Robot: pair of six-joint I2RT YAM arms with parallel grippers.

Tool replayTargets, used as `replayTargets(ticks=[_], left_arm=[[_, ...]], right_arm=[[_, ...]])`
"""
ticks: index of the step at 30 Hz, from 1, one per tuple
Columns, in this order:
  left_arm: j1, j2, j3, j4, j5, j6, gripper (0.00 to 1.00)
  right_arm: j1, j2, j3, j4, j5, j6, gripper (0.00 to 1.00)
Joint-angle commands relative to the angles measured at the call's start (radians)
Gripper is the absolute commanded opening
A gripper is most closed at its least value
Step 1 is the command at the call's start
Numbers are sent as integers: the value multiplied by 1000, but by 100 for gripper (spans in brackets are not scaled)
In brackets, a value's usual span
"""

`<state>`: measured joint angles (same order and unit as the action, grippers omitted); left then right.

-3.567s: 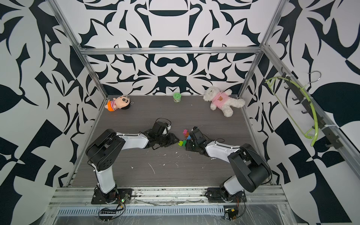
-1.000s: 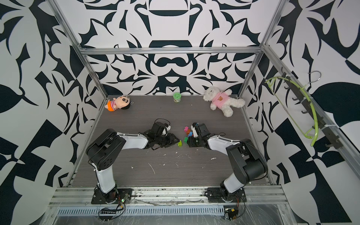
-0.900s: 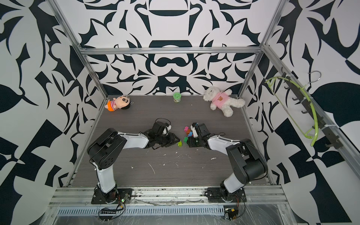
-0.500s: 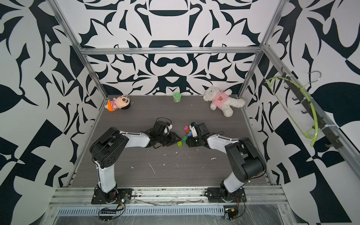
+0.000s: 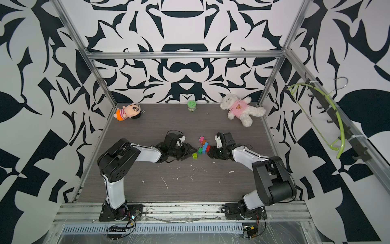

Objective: Assemble the letter v with lego
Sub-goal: Adjust the lego brick at the center of the board.

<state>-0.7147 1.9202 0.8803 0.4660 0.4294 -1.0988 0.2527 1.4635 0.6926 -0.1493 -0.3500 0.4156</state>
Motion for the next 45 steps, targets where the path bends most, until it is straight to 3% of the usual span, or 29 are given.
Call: replayTargets(ticks=[1,7,10,14,16,24,35,45], left_arm=[[3,-47,-42,-102,-55,10,62],[10,-53,-39,-111,-50,20,67],[43,-105,-79,-127,-67,41,70],[72,-189,-85,-271,-120,127,84],[75,-228,-80,-328,-149,162,99],[77,-278,-24,-504,-222,263,99],[41,-317,-51,-506,-236,261,99],[31,-318,-40,-521,-234,271,99]], right_arm=[[-53,-31,12,106,-100,128,64],[-48,187,218,66,-152,123,66],[-13,263,306,-14,-93,57,65],[40,322,403,-114,-13,-15,61],[60,336,430,-159,33,-47,59],[112,408,525,-311,114,-169,42],[114,461,608,-337,49,-342,41],[113,508,714,-512,-48,-719,38]])
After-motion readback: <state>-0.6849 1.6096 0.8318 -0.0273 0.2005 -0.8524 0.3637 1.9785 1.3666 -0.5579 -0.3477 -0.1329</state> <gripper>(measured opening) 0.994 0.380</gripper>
